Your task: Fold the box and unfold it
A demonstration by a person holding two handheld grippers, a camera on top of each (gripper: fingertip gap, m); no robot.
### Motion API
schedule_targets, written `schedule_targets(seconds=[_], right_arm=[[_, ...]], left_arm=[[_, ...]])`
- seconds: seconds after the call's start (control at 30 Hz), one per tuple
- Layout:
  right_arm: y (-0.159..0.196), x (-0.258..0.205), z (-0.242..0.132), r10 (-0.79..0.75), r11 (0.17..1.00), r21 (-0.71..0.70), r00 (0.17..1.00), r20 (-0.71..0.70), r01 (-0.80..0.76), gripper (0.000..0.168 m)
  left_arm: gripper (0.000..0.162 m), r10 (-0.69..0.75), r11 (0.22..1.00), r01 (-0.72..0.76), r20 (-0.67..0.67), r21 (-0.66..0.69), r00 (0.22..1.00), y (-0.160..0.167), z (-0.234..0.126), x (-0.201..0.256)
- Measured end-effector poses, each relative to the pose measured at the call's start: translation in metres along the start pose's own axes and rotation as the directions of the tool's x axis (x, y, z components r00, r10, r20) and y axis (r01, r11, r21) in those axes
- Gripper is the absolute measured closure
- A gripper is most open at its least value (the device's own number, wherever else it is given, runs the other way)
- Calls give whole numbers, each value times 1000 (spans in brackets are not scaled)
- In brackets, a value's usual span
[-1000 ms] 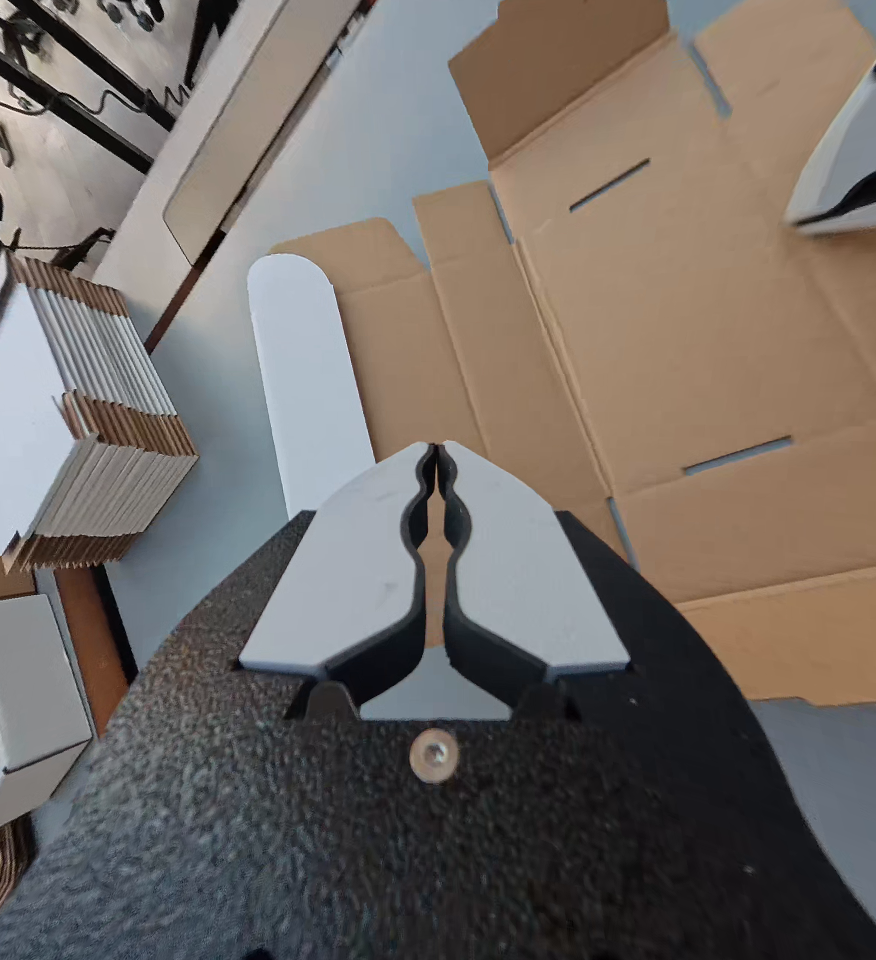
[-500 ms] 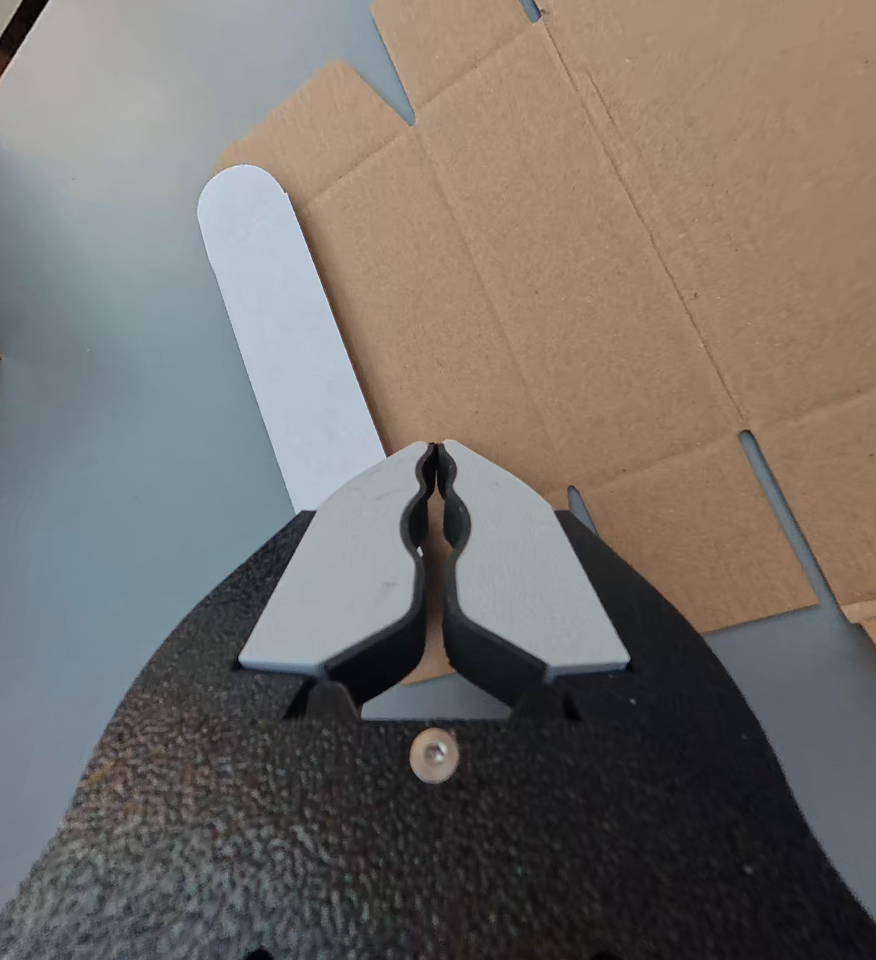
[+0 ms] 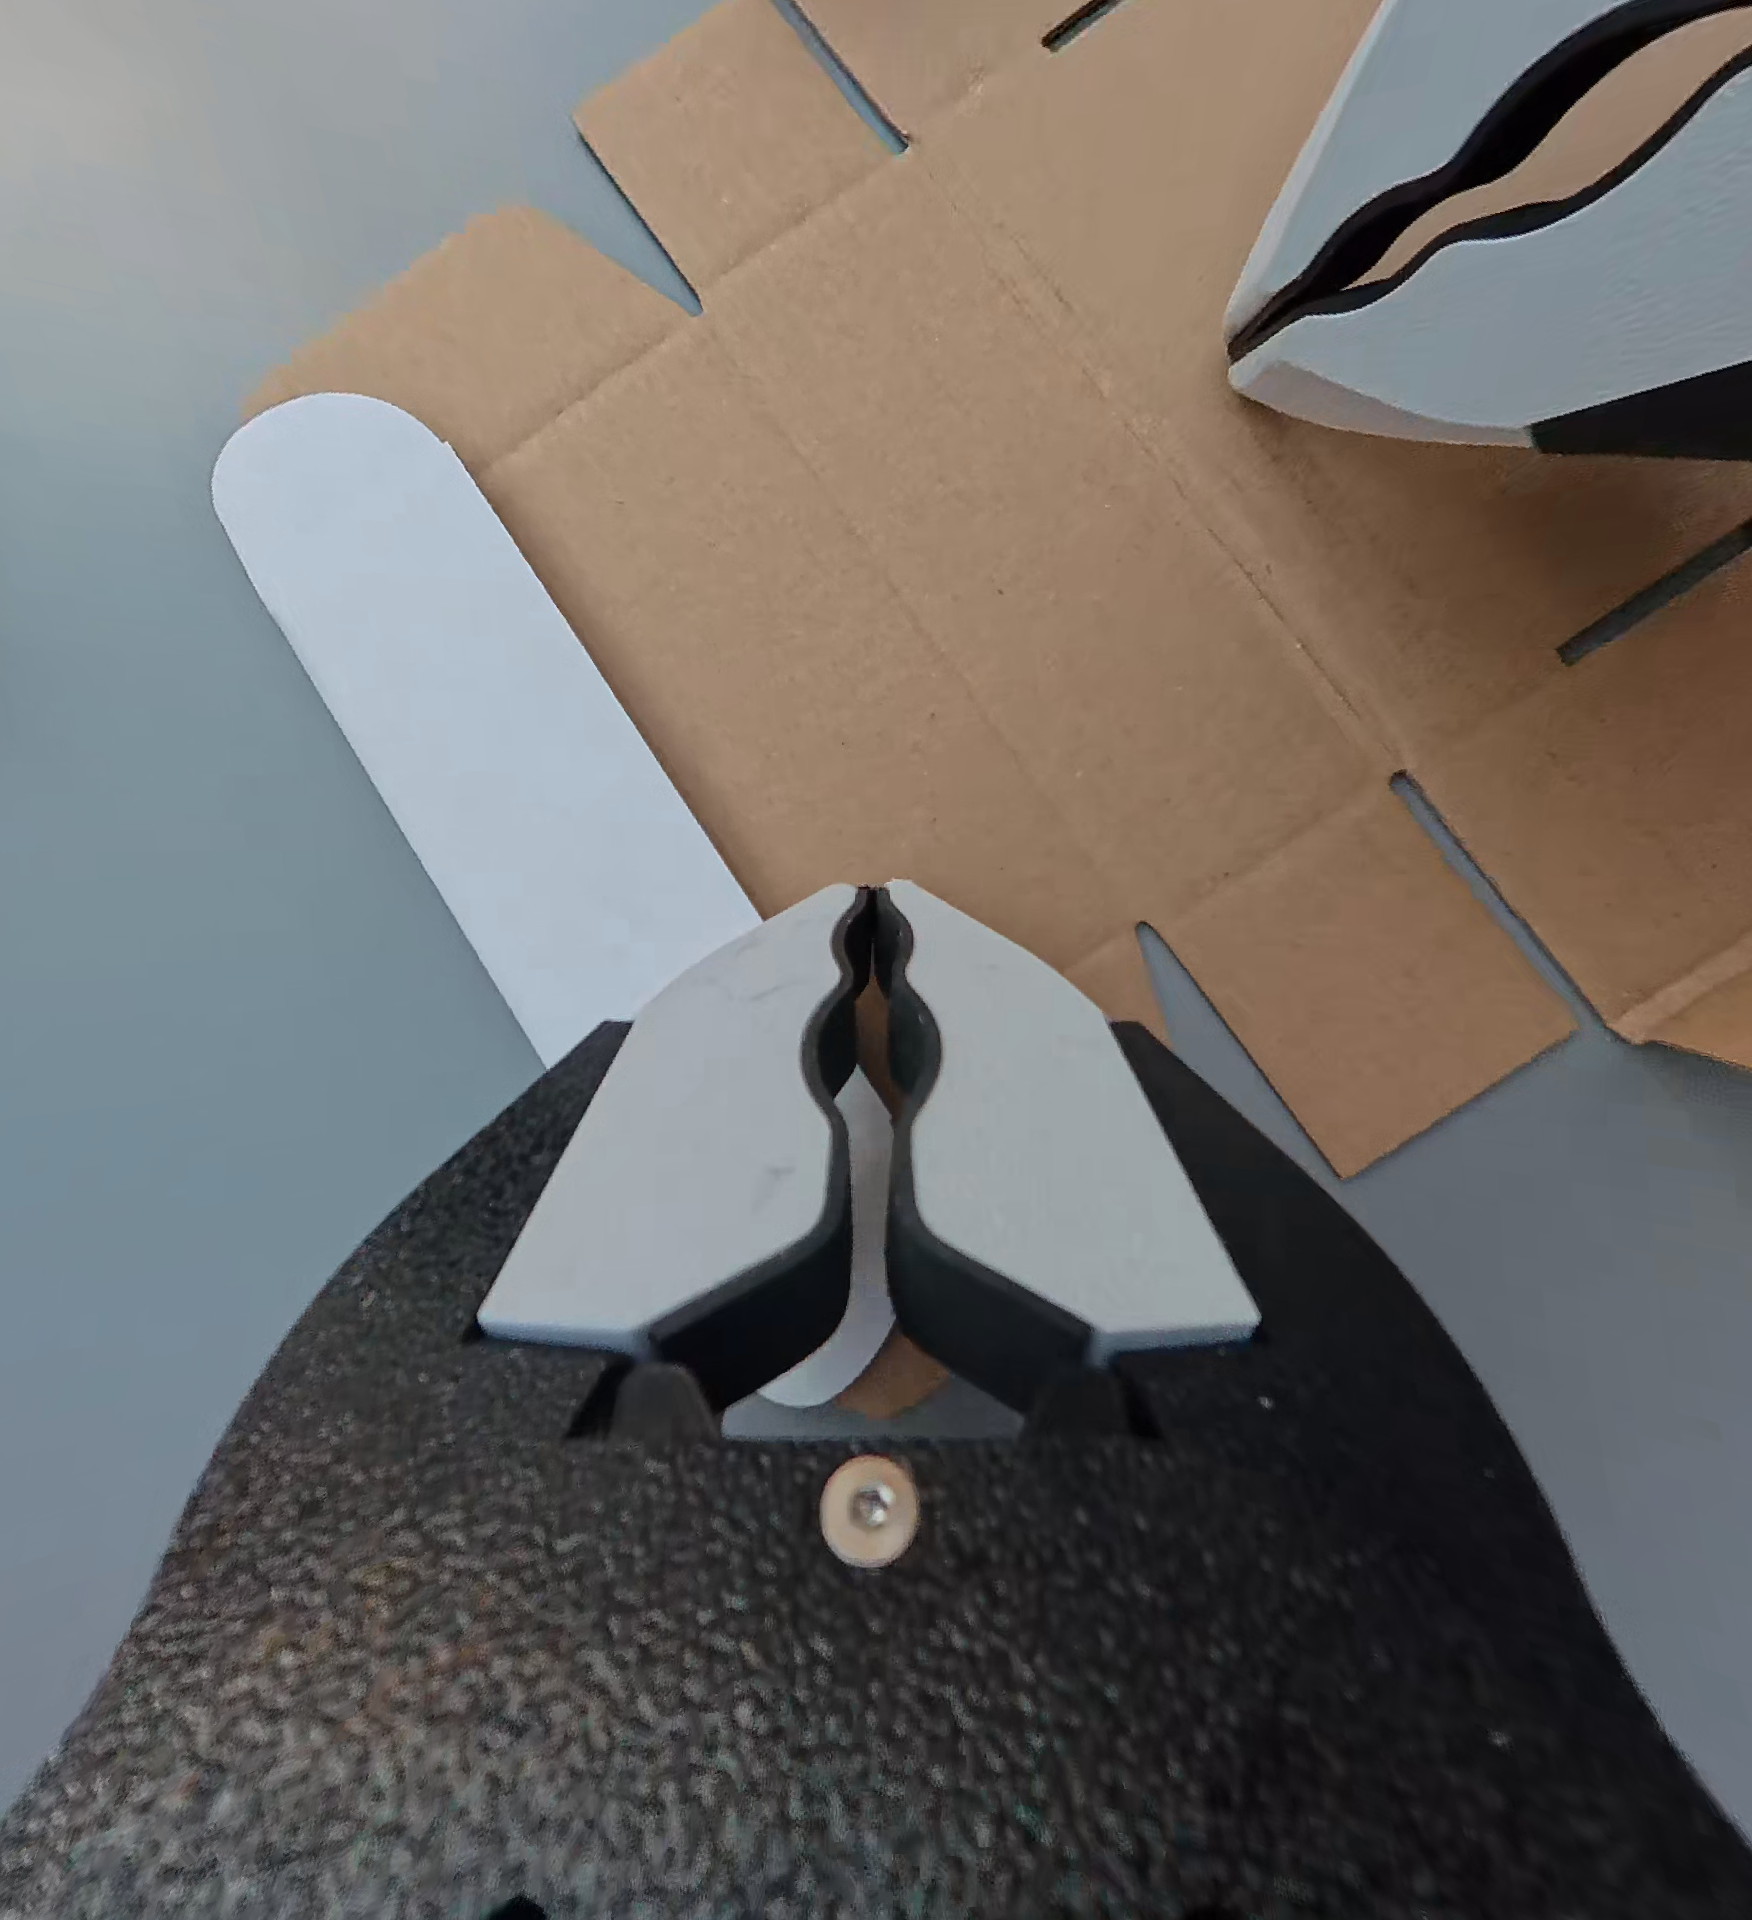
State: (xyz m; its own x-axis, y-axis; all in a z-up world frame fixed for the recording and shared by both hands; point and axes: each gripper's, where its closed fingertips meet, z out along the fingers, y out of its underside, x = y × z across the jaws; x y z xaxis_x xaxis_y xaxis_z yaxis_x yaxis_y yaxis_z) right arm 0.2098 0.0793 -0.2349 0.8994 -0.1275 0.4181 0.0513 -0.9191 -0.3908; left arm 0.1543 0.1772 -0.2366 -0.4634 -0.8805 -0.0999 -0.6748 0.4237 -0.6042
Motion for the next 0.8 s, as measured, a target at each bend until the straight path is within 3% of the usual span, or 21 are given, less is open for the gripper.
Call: schedule_targets(seconds=[0.03,0.17,0.33,0.53,0.63,0.8], right_arm=[[0,0,0,-1,1000,29,1000,8,1,168],[0,-2,-1,-64,990,126,998,-15,66,168],[0,-2,-1,-53,987,150,998,-35,58,168],[-1,-2,-1,-38,980,195,999,-24,42,168],[-1,-3,-1,-14,976,217,1000,-8,16,168],[-1,-3,-1,-26,976,214,1000,-17,29,168]], left_arm=[[162,2,1000,-2,-3,16,1000,0,0,-1],[162,71,997,-74,97,26,993,-5,1,-12],[162,180,983,-186,256,-4,950,-14,2,-27],[162,226,968,-253,452,-1,863,-32,-22,-59],[162,209,976,-213,457,-44,865,-25,-19,-85],[162,152,983,-110,319,-145,936,3,3,-112]])
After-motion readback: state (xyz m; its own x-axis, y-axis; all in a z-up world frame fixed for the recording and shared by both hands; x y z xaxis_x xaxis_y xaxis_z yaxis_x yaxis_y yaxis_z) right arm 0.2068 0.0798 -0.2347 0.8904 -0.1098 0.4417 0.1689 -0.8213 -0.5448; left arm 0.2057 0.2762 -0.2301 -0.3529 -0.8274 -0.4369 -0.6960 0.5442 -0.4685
